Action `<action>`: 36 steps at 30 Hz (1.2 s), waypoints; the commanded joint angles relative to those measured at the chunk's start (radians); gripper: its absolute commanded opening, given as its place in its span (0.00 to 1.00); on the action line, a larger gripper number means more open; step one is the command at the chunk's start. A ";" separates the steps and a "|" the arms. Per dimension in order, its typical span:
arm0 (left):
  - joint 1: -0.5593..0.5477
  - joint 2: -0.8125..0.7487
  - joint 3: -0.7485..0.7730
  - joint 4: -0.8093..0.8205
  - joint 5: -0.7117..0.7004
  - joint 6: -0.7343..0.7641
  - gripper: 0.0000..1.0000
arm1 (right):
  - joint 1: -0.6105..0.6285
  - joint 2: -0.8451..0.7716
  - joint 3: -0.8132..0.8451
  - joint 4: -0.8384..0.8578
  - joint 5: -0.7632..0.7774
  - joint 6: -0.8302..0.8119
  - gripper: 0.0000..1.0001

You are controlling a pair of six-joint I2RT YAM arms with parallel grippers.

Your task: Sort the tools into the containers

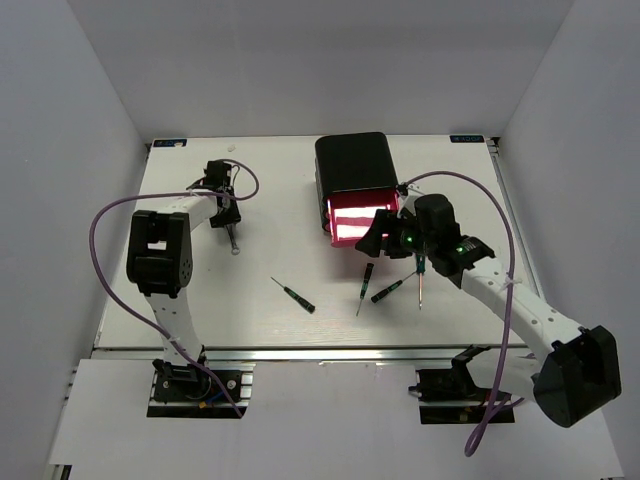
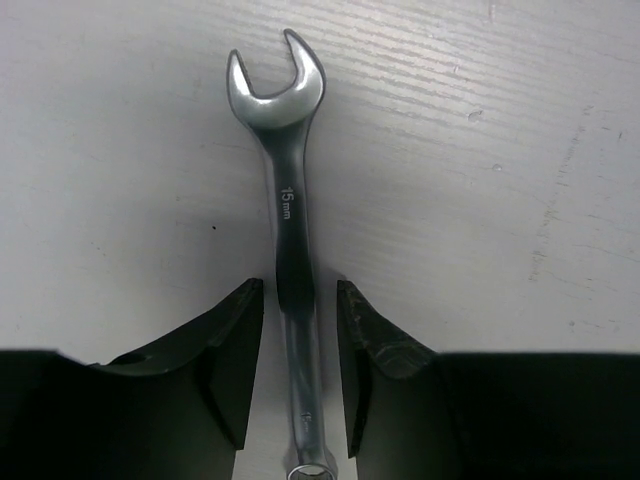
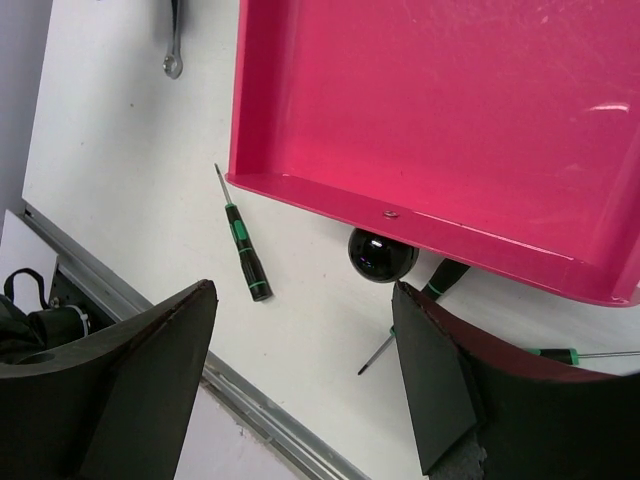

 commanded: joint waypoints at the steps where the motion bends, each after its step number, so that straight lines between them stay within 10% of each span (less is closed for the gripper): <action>1: -0.002 0.038 0.019 -0.040 -0.011 0.017 0.45 | 0.003 -0.038 -0.018 0.036 -0.016 -0.037 0.76; 14: -0.003 0.009 -0.053 -0.099 -0.025 0.014 0.00 | 0.001 -0.126 -0.016 0.022 -0.001 -0.108 0.77; 36: -0.045 -0.350 -0.040 -0.160 0.306 0.015 0.00 | -0.003 -0.222 -0.055 0.044 0.062 -0.212 0.78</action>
